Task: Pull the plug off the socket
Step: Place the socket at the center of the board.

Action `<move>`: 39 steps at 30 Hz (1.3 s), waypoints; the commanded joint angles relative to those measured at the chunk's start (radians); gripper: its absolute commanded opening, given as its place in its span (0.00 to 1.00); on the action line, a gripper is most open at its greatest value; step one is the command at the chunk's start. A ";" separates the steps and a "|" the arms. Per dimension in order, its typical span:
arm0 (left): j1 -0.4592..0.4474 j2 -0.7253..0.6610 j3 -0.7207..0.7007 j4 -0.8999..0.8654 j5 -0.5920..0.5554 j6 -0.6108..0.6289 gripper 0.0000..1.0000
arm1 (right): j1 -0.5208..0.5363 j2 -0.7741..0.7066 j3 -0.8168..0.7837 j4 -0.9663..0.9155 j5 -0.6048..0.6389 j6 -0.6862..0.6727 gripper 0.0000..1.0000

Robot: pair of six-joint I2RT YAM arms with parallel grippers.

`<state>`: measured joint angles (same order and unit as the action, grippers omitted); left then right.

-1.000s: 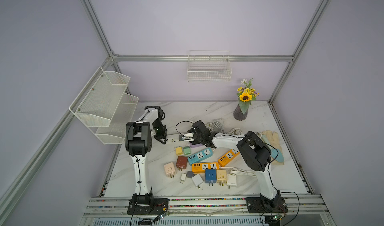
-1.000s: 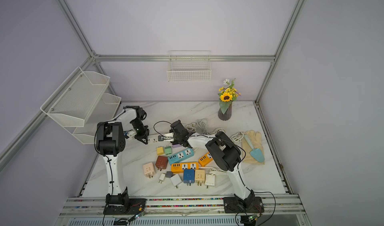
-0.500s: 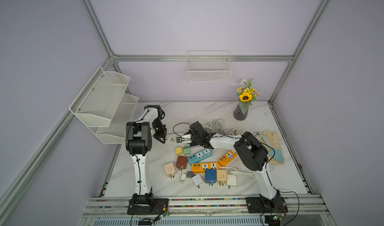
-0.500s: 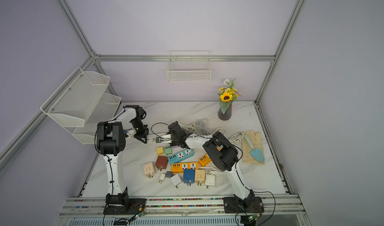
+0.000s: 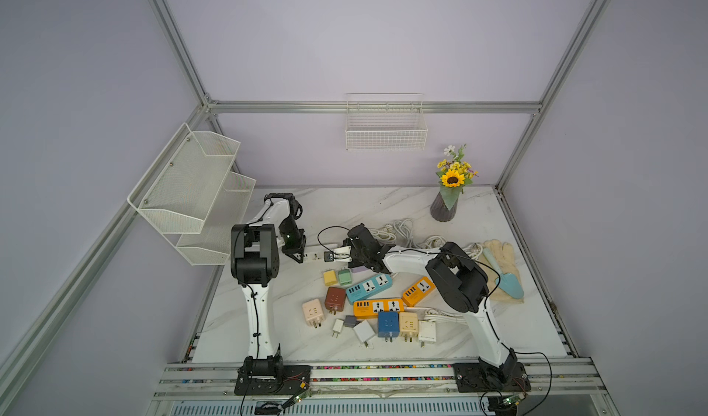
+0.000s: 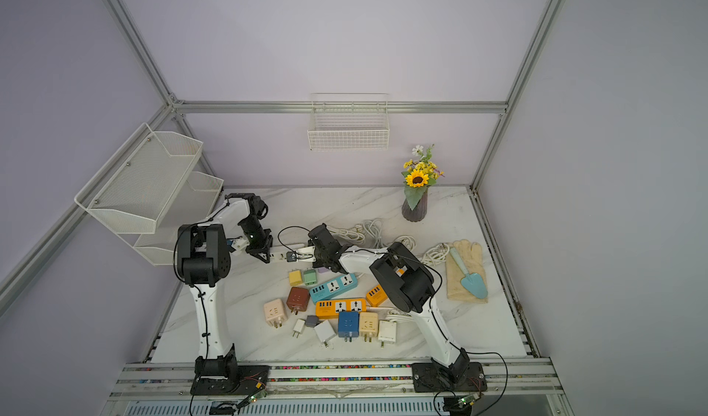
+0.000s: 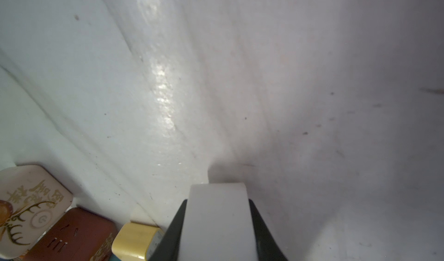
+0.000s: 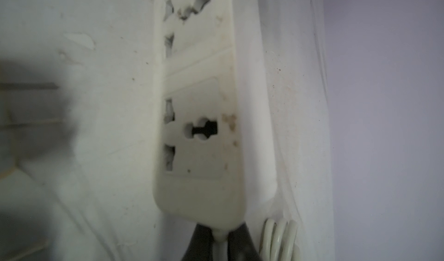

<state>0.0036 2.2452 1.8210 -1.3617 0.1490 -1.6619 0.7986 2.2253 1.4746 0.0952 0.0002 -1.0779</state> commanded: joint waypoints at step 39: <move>-0.087 -0.405 -0.038 0.114 -0.255 0.326 0.97 | -0.081 0.201 0.466 -0.592 -0.399 0.807 0.20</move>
<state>-0.0814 1.8996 1.7916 -1.2575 -0.0807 -1.3647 0.7162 2.3947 1.8923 -0.4580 -0.4427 -0.3649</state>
